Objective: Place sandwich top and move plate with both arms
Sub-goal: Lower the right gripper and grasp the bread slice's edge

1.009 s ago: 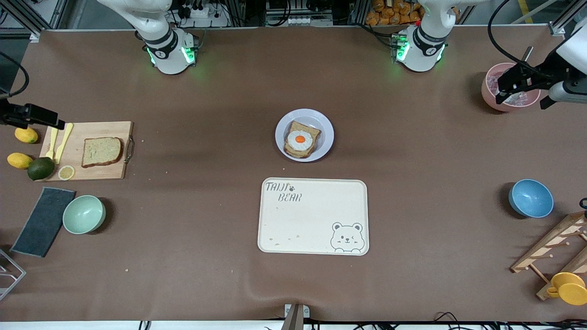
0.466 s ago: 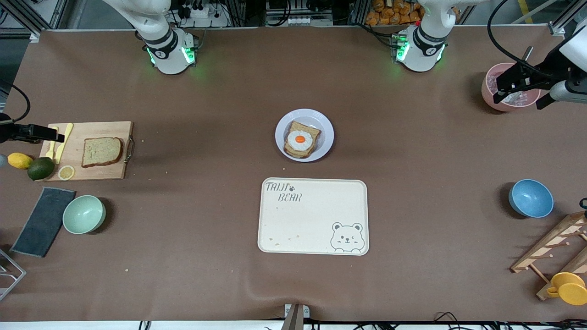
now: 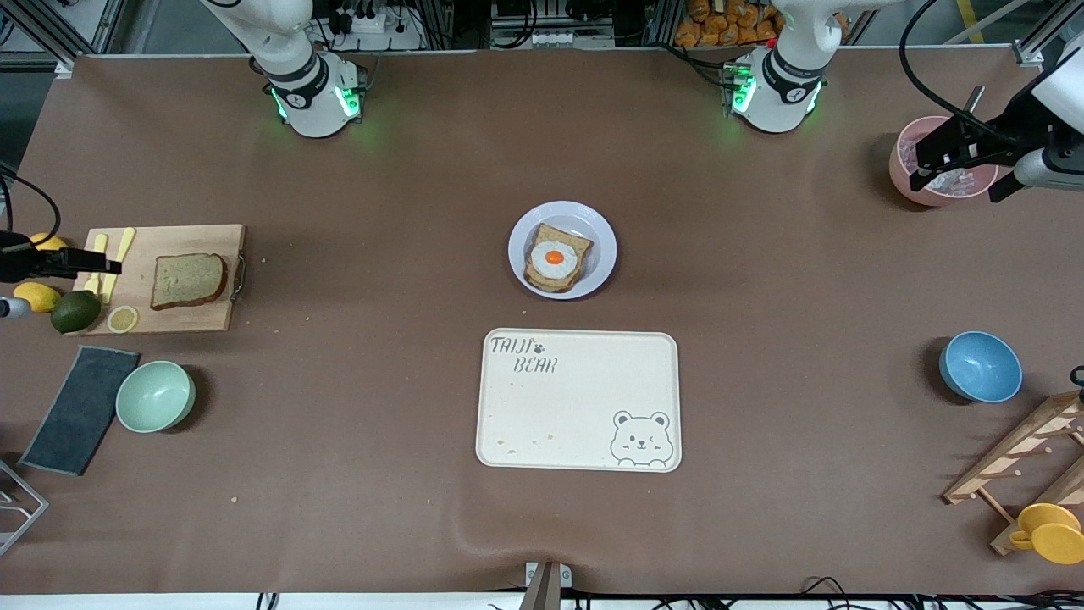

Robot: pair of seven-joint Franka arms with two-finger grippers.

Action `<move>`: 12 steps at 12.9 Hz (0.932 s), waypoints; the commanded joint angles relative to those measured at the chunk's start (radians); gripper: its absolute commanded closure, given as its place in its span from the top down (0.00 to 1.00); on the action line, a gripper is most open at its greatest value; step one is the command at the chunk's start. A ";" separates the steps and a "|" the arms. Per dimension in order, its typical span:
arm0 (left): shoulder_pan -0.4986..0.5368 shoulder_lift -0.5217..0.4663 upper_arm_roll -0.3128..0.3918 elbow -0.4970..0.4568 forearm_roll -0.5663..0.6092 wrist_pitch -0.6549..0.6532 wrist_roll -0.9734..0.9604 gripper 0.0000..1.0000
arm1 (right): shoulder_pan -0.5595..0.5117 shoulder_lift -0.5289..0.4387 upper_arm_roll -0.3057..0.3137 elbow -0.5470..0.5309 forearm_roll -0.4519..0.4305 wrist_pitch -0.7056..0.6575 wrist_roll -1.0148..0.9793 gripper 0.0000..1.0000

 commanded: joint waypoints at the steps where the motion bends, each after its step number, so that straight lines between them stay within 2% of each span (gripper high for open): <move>1: 0.004 -0.003 -0.003 0.001 -0.019 -0.007 -0.014 1.00 | -0.055 0.011 0.019 -0.098 0.039 0.124 -0.101 0.94; 3: 0.004 -0.003 -0.003 0.000 -0.019 -0.007 -0.014 1.00 | -0.081 0.055 0.019 -0.095 0.048 0.129 -0.138 0.94; 5: 0.004 -0.003 -0.003 -0.005 -0.019 -0.007 -0.014 1.00 | -0.104 0.086 0.019 -0.092 0.096 0.136 -0.193 0.93; 12: 0.002 0.003 -0.008 -0.005 -0.019 -0.005 -0.014 1.00 | -0.134 0.180 0.019 -0.090 0.099 0.196 -0.280 0.87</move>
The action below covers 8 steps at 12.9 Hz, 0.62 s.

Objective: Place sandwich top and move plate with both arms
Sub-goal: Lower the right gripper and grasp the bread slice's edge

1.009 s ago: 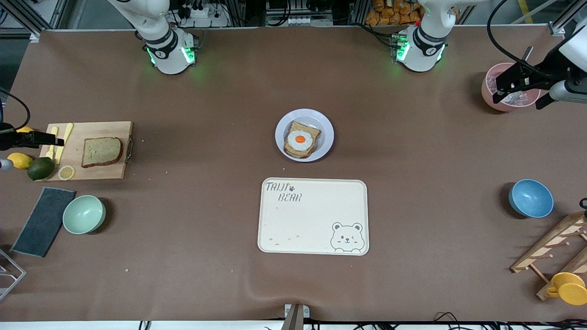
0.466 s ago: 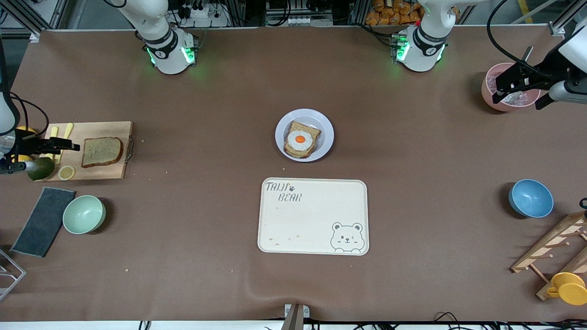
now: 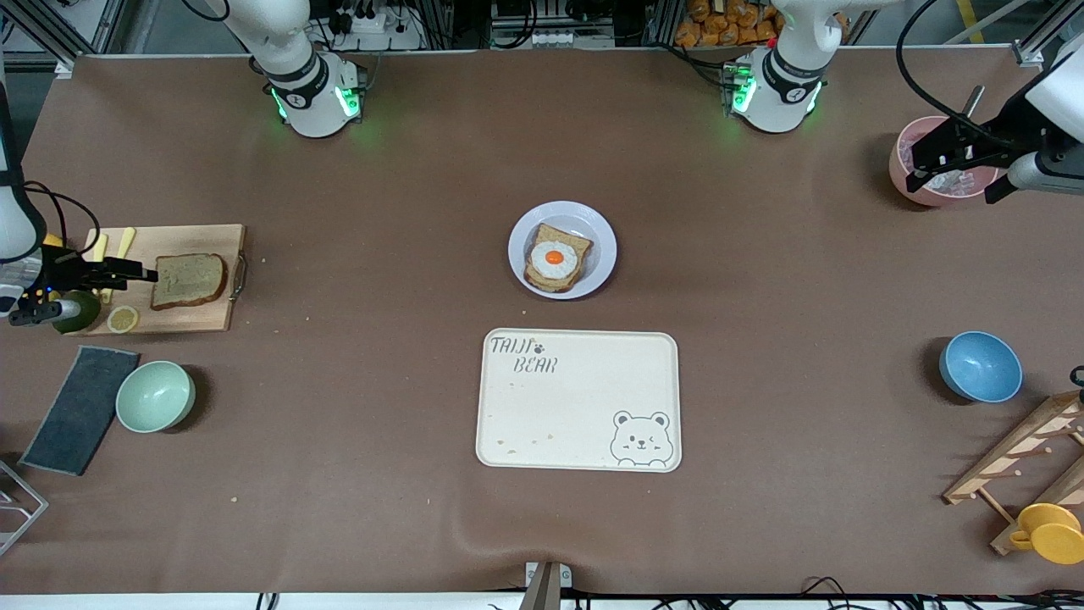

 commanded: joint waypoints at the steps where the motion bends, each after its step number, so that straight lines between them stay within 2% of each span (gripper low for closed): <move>1: 0.001 0.001 -0.003 0.002 -0.019 -0.005 -0.014 1.00 | -0.048 0.040 0.019 0.006 0.015 0.017 -0.069 0.81; 4: 0.001 0.003 -0.005 0.002 -0.019 -0.005 -0.014 1.00 | -0.082 0.063 0.019 0.008 0.020 0.020 -0.093 0.74; 8: 0.001 0.006 -0.003 0.002 -0.019 -0.004 -0.014 1.00 | -0.088 0.098 0.019 0.008 0.023 0.046 -0.136 0.55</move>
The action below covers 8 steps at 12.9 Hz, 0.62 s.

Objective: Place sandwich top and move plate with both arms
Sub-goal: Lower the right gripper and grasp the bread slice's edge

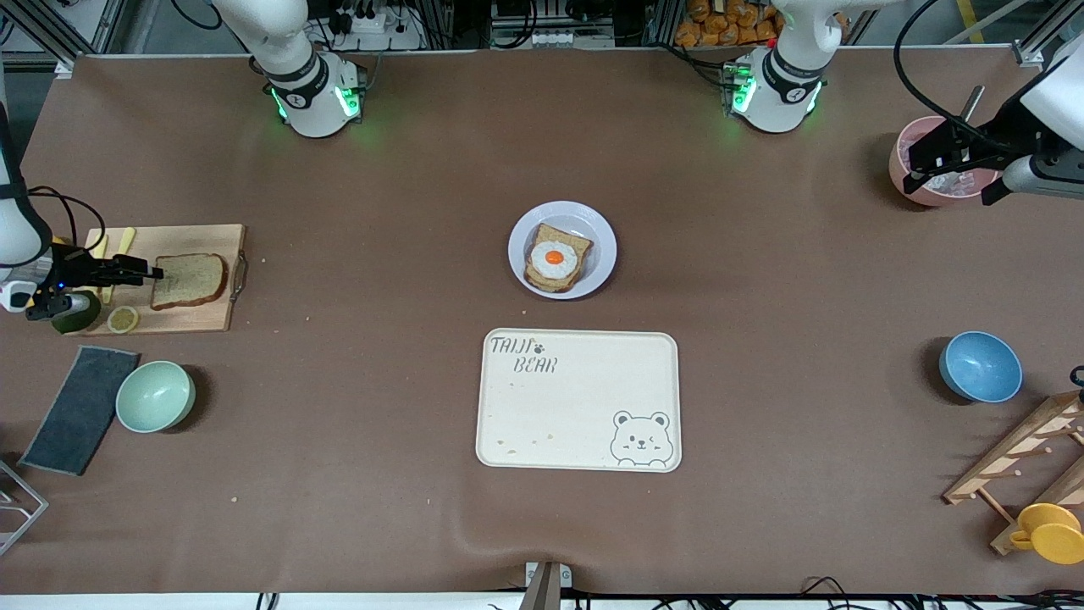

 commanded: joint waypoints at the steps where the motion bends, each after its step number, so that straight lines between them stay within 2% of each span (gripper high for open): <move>1: 0.000 0.002 -0.004 0.002 -0.019 -0.004 -0.014 1.00 | -0.025 0.028 0.021 0.006 0.022 0.016 -0.034 0.42; 4: -0.003 0.008 -0.005 0.002 -0.019 -0.004 -0.014 1.00 | -0.025 0.046 0.021 0.008 0.032 0.033 -0.069 0.21; 5: -0.003 0.011 -0.005 0.002 -0.019 -0.004 -0.014 1.00 | -0.025 0.048 0.021 0.008 0.048 0.039 -0.113 0.00; 8: -0.004 0.018 -0.007 0.002 -0.019 -0.004 -0.015 1.00 | -0.010 0.042 0.021 0.011 0.070 0.022 -0.131 0.00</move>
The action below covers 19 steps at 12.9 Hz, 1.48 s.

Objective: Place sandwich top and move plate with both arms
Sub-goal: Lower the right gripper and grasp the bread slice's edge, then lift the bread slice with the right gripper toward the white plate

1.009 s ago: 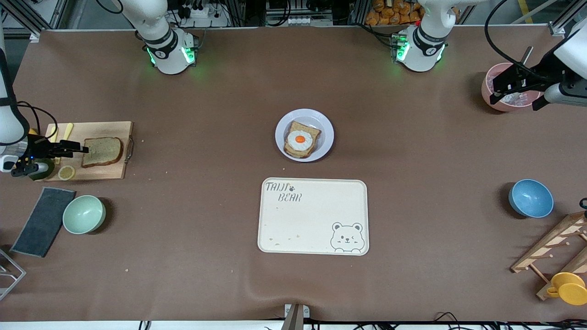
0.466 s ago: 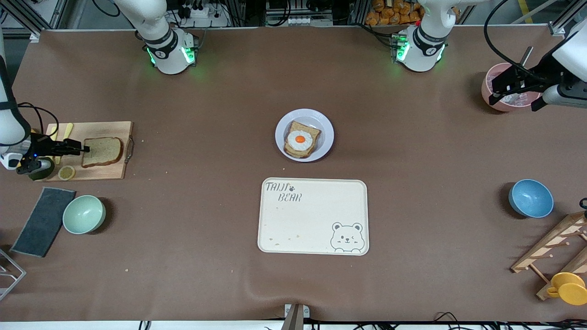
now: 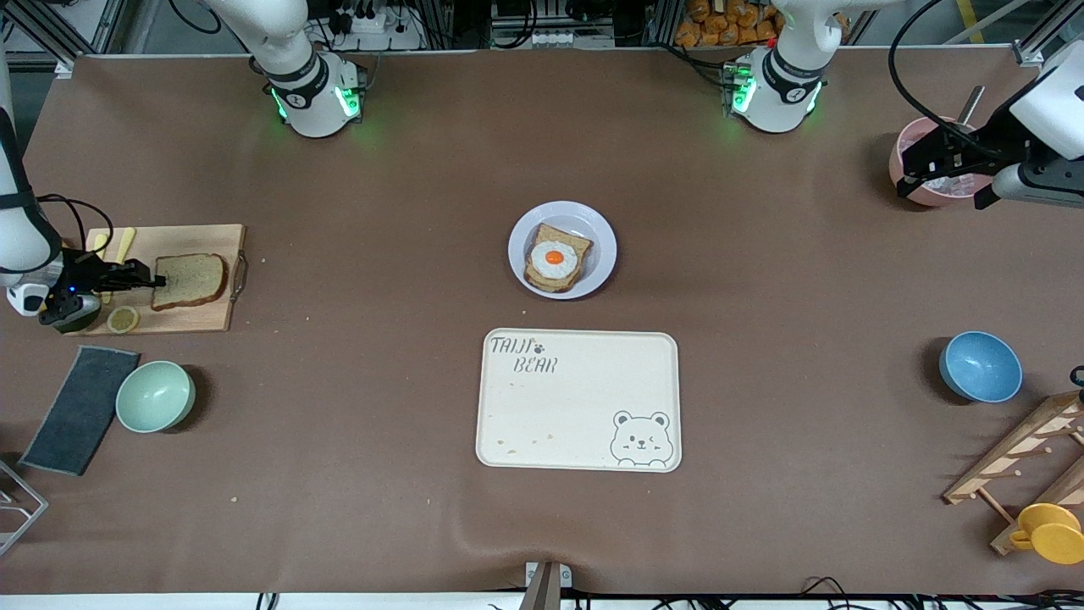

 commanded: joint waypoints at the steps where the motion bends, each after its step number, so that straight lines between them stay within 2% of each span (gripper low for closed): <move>1: 0.002 0.017 -0.003 0.006 -0.021 -0.004 -0.014 1.00 | 0.002 0.005 0.025 0.036 0.032 -0.051 -0.011 0.00; 6: 0.026 0.060 0.003 -0.021 -0.118 -0.004 -0.006 1.00 | 0.115 0.000 0.024 0.220 0.021 -0.313 0.071 0.00; 8: 0.026 0.060 0.003 -0.023 -0.119 -0.004 -0.003 1.00 | 0.167 -0.007 0.031 0.227 0.032 -0.359 0.168 0.00; 11: 0.025 0.048 0.002 -0.023 -0.105 -0.004 0.003 1.00 | 0.258 -0.032 0.077 0.225 0.067 -0.395 0.199 0.00; 12: 0.025 0.040 0.000 -0.023 -0.092 -0.002 0.003 1.00 | 0.297 -0.038 0.080 0.219 0.102 -0.395 0.227 0.00; 13: 0.022 0.021 -0.003 -0.023 -0.041 -0.002 0.004 1.00 | 0.339 -0.043 0.080 0.222 0.168 -0.418 0.301 0.00; 15: 0.023 -0.009 -0.036 -0.020 0.060 0.008 0.003 1.00 | 0.435 -0.059 0.082 0.221 0.240 -0.430 0.415 0.00; 17: 0.025 -0.018 -0.037 -0.021 0.065 0.022 0.003 1.00 | 0.521 -0.064 0.082 0.218 0.314 -0.432 0.507 0.00; 19: 0.025 -0.021 -0.038 -0.023 0.066 0.021 0.001 1.00 | 0.575 -0.073 0.081 0.184 0.410 -0.441 0.512 0.00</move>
